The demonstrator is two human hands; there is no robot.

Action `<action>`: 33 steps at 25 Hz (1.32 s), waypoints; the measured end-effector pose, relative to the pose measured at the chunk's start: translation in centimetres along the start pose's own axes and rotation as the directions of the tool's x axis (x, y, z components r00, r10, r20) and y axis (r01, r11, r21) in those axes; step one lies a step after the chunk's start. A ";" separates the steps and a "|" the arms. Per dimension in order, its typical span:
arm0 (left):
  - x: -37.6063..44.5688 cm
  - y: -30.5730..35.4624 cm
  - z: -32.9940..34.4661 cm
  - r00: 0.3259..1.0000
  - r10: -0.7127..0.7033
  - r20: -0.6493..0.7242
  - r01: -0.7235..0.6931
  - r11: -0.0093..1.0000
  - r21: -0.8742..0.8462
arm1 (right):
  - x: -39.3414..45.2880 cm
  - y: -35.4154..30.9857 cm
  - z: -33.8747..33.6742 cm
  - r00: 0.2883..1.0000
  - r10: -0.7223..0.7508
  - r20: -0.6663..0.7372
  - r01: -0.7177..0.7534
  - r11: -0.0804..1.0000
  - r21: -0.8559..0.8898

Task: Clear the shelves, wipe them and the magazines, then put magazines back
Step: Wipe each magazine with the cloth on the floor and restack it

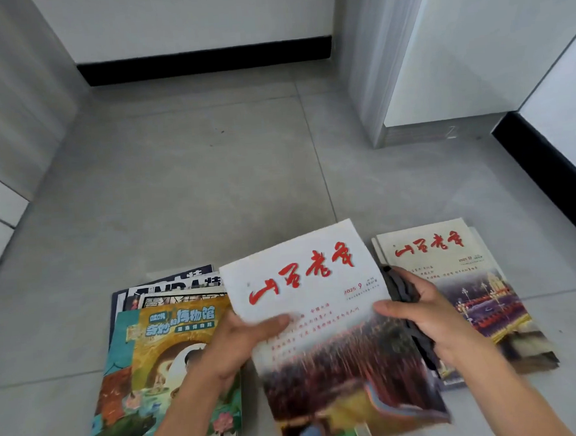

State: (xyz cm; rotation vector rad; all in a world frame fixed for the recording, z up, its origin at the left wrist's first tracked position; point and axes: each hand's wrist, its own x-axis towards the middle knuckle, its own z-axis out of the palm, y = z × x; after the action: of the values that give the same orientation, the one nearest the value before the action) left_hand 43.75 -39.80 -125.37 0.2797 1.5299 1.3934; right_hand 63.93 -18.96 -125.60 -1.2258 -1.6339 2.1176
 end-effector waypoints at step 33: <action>-0.9 -2.7 2.2 0.959 -0.076 -0.273 0.025 0.982 -0.186 | 1.8 -1.5 2.6 0.966 -0.254 -0.051 0.240 0.952 -0.191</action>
State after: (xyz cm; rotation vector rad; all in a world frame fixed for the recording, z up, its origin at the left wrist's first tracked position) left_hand 46.99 -39.95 -126.87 -0.0721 1.6094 1.5693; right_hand 60.48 -19.20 -125.04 -1.0683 -1.8739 1.7844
